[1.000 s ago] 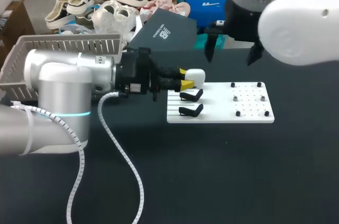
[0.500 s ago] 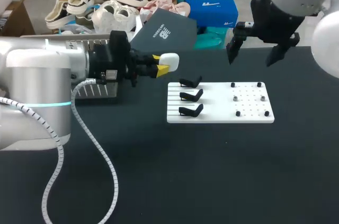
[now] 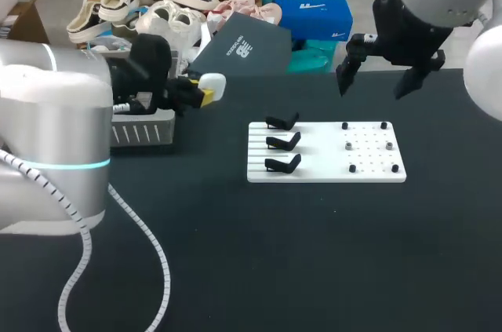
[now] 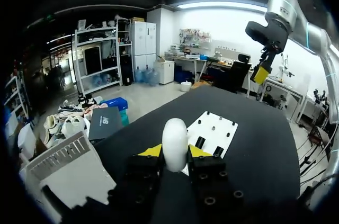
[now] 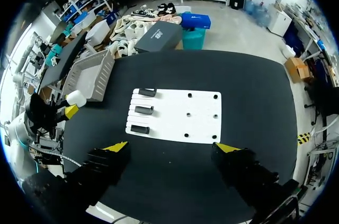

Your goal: Pick up each earbud case from the left stands, insert the matching earbuds, close the lid, and place the case in the box.

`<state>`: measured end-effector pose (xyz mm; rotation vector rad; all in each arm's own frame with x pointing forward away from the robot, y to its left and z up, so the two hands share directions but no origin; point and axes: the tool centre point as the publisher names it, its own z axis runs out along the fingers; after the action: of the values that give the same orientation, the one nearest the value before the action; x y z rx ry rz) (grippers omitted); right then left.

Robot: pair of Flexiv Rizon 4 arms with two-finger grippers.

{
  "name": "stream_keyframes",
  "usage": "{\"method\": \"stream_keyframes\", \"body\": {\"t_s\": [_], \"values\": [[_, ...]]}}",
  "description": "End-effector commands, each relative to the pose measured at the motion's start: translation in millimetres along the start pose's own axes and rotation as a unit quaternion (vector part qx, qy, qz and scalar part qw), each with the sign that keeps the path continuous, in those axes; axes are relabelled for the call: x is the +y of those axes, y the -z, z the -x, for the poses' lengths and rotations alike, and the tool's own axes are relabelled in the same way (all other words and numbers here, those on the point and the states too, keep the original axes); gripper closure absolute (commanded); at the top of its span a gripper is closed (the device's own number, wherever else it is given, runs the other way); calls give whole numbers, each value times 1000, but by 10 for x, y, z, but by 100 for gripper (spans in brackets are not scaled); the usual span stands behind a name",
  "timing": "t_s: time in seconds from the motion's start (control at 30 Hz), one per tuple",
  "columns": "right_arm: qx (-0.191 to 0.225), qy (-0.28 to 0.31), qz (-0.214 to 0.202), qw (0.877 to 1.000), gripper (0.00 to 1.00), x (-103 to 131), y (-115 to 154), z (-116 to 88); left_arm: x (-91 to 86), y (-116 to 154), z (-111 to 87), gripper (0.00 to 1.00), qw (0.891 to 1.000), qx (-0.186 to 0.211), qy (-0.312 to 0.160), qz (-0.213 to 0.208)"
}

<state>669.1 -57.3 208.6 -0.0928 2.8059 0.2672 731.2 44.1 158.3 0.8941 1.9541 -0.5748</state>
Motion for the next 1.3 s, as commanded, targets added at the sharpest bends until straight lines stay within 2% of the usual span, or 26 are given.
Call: {"method": "stream_keyframes", "body": {"t_s": [0.03,0.2,0.33,0.6,0.77,1.0,1.3], "values": [[-3,-1,0,1000,0,-1,-6,-20,85,85,-74,100,997,15,22,74],[-3,-1,0,1000,0,-1,-6,-20,351,220,-246,100,990,26,65,123],[-3,-1,0,1000,0,-1,-6,-20,496,320,-315,100,984,39,77,156],[-3,-1,0,1000,0,-1,-6,-20,765,425,-467,100,975,64,100,186],[-3,-1,0,1000,0,-1,-6,-20,965,464,-600,100,969,90,114,199],[-3,-1,0,1000,0,-1,-6,-20,1214,370,-592,100,965,110,111,209],[-3,-1,0,1000,0,-1,-6,-20,1683,128,-687,100,964,153,106,188]]}}
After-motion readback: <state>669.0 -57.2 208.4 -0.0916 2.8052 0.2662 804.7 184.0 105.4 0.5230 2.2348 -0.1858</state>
